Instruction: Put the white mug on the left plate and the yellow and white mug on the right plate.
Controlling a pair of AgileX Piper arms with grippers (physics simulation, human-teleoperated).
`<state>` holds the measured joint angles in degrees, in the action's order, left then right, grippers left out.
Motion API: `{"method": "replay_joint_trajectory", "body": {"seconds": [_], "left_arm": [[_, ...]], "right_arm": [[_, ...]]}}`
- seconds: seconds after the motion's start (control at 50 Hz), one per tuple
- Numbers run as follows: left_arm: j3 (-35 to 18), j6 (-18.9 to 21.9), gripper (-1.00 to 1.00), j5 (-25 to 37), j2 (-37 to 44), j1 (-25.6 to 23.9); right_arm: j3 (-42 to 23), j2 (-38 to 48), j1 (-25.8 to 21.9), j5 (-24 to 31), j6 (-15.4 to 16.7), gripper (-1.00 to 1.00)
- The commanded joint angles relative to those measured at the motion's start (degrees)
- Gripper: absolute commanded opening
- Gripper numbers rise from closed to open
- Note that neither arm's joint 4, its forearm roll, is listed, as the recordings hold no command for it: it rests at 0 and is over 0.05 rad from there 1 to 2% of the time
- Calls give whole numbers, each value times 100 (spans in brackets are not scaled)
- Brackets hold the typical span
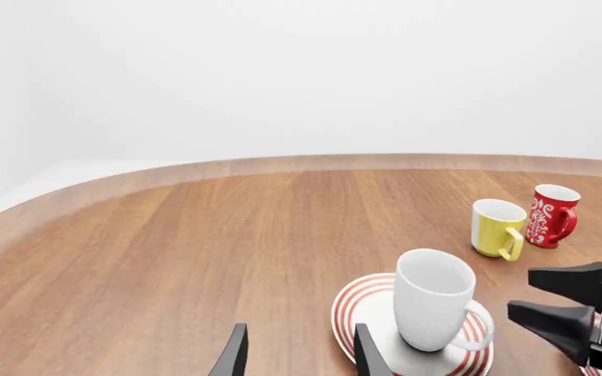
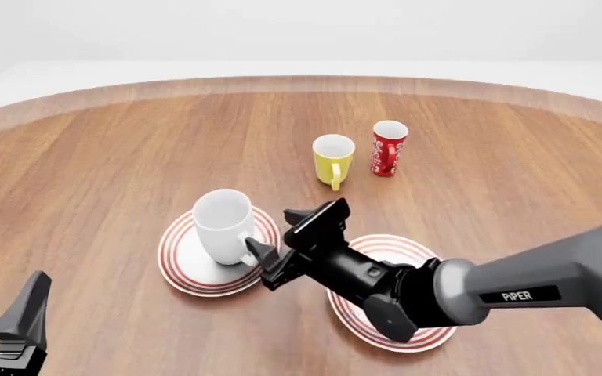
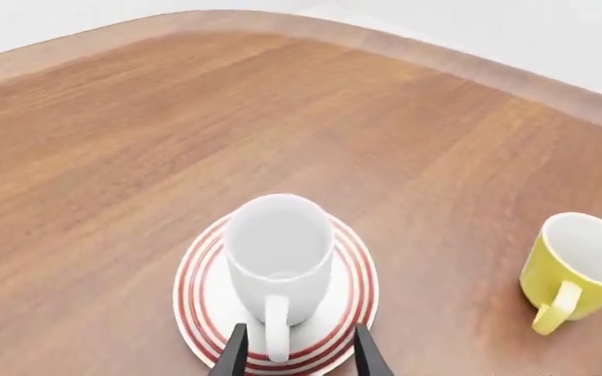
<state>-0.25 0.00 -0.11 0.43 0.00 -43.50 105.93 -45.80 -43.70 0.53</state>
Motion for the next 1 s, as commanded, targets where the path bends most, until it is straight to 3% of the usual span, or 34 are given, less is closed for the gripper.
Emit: {"method": "replay_joint_trajectory", "body": {"seconds": [0.02, 0.38, 1.0], "left_arm": [[0, 0, 100, 0, 0, 0], [0, 0, 100, 0, 0, 0], [0, 0, 100, 0, 0, 0]], "right_arm": [[197, -270, 228, -180, -16, 100], [235, -402, 699, -520, 82, 100], [-23, -258, 1607, -715, -94, 100]]}}
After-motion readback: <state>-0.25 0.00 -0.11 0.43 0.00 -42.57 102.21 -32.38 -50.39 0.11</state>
